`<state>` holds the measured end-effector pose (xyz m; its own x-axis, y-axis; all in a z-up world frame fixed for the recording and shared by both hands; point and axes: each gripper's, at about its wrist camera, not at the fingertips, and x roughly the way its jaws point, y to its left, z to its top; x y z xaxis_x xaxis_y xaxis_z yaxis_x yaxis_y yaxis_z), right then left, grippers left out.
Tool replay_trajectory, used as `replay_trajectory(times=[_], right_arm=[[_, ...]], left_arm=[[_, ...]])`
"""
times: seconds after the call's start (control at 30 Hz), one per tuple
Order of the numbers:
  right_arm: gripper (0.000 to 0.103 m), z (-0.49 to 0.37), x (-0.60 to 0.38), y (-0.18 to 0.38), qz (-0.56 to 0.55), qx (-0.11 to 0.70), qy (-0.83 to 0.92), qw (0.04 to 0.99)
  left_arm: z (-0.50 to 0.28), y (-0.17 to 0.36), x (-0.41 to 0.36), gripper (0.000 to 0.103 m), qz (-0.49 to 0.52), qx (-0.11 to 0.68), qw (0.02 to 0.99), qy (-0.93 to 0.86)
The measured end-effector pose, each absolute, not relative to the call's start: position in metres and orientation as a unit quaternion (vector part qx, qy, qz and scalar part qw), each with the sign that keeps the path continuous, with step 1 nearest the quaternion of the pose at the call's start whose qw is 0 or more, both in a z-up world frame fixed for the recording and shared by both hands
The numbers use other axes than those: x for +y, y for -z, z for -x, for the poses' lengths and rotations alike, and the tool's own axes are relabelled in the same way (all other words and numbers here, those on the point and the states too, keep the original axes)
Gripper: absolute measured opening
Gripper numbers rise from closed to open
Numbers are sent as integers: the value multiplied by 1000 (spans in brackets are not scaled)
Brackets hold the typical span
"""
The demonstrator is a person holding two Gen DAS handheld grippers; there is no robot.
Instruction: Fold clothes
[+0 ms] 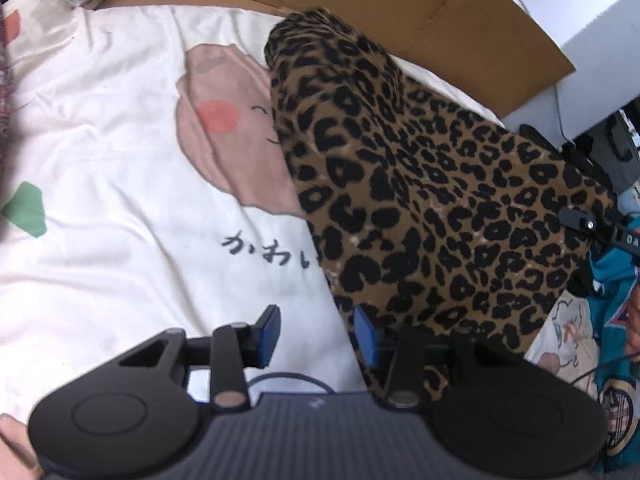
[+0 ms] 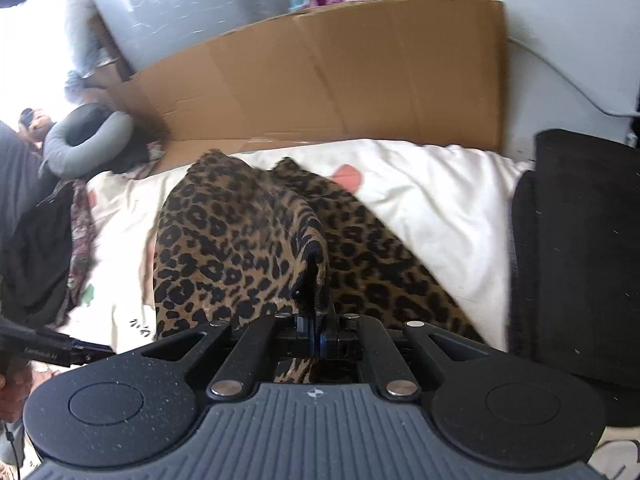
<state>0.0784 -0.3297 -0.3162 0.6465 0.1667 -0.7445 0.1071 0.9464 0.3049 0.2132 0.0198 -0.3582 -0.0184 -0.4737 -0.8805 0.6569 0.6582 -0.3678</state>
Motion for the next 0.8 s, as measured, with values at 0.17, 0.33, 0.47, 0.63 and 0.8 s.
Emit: replay_trajectory(times=[0.17,0.33,0.47,0.63,0.8], right_arm=[[1,-69,-340,322,-168,428,-2,888],[0,-60,-350,332,-180,441,14,879],[1,-53,-363,347,-202,455,34,867],[4,-45,-379,374,-233,482,67,842],[8,-42,-387,387,-246,490,77,833]], left_arm=[[-210,362,17,43,-86,591,689,411],[-204,363,20,43,-92,590,685,418],[-204,361,25,43,-97,591,681,422],[-205,362,26,43,-105,592,676,426],[-206,361,23,43,-114,592,673,428]])
